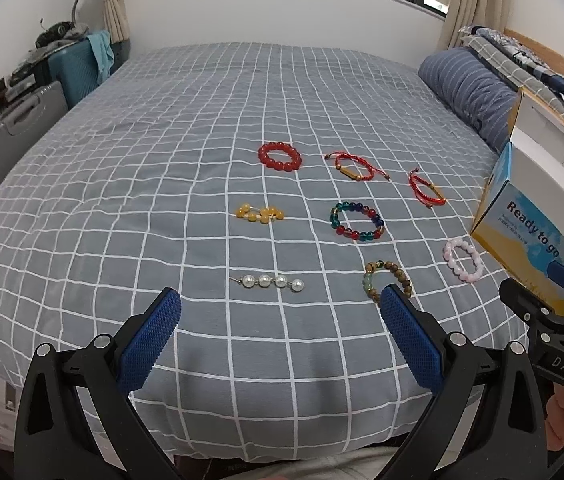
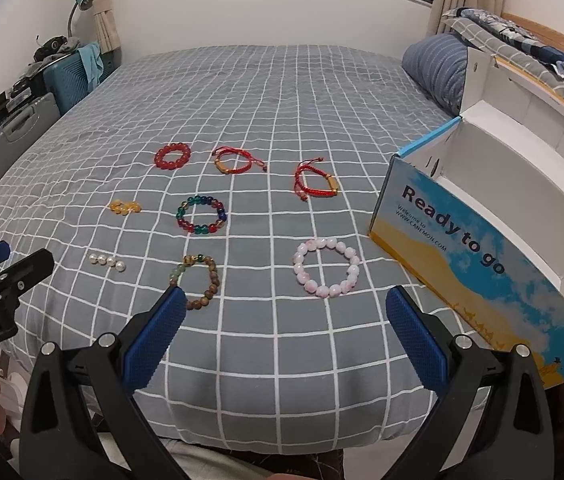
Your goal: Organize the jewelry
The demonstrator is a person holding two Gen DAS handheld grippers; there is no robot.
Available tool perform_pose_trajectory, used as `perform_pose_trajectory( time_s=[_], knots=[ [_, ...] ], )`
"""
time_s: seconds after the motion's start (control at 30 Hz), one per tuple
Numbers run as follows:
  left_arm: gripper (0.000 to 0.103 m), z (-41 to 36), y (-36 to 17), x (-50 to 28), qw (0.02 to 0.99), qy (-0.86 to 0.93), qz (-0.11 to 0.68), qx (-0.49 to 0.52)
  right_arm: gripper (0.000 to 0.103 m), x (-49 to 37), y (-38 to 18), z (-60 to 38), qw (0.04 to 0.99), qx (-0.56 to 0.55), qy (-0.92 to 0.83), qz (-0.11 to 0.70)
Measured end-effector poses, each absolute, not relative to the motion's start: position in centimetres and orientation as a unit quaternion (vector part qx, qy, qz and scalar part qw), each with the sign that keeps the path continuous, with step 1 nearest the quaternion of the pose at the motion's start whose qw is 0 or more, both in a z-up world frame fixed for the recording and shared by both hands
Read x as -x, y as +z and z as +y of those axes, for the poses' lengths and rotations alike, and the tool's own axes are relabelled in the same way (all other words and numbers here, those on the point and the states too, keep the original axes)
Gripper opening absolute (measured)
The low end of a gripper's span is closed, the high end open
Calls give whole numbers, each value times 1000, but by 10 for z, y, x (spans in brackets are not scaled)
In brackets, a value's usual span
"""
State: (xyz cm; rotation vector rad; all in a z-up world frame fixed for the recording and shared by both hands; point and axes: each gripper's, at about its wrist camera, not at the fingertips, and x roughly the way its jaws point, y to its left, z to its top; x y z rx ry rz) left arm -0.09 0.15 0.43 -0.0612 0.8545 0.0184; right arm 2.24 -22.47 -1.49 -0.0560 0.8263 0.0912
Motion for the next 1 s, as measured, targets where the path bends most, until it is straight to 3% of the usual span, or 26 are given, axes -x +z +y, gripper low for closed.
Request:
perform_pose_trajectory(
  time_s=[1.0],
  knots=[
    [97,-2,14,19,912,-1,408,26,95,2,-2,-226,921,14,32,388]
  ],
)
